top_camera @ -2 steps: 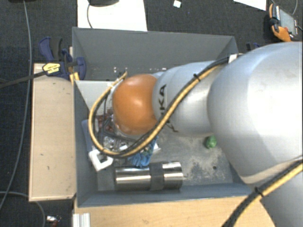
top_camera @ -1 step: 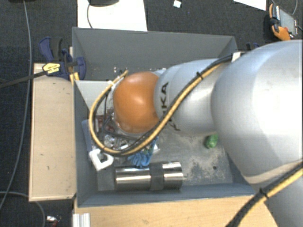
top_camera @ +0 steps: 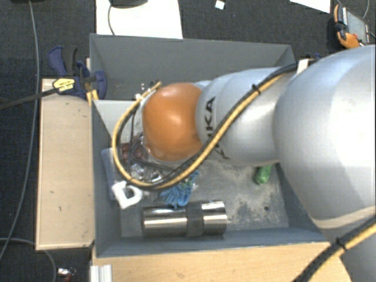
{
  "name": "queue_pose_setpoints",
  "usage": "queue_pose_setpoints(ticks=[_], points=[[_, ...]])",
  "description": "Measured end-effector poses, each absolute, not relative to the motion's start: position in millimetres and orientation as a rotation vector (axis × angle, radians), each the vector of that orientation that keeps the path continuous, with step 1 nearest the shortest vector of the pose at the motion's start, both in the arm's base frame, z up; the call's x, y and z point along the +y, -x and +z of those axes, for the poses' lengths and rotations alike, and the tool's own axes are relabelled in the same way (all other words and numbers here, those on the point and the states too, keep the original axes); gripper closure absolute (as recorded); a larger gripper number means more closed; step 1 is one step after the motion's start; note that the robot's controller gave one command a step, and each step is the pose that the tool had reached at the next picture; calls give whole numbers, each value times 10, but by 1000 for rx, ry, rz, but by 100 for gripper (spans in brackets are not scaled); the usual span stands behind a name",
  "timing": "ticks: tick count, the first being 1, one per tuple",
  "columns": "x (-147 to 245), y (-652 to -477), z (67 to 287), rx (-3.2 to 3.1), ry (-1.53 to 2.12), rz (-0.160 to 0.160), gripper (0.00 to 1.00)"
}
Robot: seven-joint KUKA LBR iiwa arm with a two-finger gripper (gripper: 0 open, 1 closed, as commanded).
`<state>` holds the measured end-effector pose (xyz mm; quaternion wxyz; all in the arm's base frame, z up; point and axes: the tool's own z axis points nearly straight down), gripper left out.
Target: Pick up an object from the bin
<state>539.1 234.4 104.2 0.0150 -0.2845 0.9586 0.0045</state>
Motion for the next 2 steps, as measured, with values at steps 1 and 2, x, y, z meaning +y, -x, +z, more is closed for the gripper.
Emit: queue_pose_setpoints(ticks=[1, 2], points=[[2348, -5405, 1289, 2980, 878, 15, 100], [2347, -5396, 1583, 2984, 875, 16, 100]])
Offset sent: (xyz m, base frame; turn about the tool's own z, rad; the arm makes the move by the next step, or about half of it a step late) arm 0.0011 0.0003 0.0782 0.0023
